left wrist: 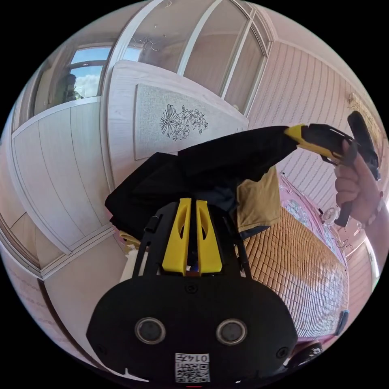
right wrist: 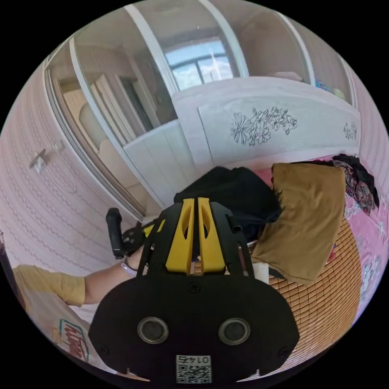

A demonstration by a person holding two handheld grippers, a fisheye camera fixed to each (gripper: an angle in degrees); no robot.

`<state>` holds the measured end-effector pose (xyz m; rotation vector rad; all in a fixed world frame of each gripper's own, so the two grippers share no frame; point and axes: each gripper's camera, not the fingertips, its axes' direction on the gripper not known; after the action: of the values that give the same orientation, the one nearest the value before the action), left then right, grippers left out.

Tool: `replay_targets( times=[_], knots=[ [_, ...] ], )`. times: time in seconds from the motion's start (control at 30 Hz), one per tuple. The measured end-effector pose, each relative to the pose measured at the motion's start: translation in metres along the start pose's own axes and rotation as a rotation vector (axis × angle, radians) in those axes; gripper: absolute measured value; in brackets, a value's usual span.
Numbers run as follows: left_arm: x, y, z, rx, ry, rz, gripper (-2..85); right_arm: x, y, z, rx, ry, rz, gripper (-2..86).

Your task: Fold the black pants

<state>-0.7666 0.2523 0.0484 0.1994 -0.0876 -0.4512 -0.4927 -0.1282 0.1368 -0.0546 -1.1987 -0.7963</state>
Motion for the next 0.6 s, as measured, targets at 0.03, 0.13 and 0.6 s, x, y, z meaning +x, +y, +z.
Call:
replay_targets(
  times=[0.03,0.13,0.6],
  knots=[
    [0.004,-0.011,-0.014,0.035,0.003,0.015,-0.5,-0.002,-0.001,-0.036,0.079,0.029,-0.004,0.7],
    [0.023,-0.037,-0.056,0.134,0.033,0.095,-0.8,0.002,0.017,-0.126,0.238,0.109,0.023,0.7],
    [0.180,0.094,-0.056,-0.224,0.662,0.359,-0.9,0.102,0.471,-0.293,-0.067,0.482,0.646,2.4]
  ],
)
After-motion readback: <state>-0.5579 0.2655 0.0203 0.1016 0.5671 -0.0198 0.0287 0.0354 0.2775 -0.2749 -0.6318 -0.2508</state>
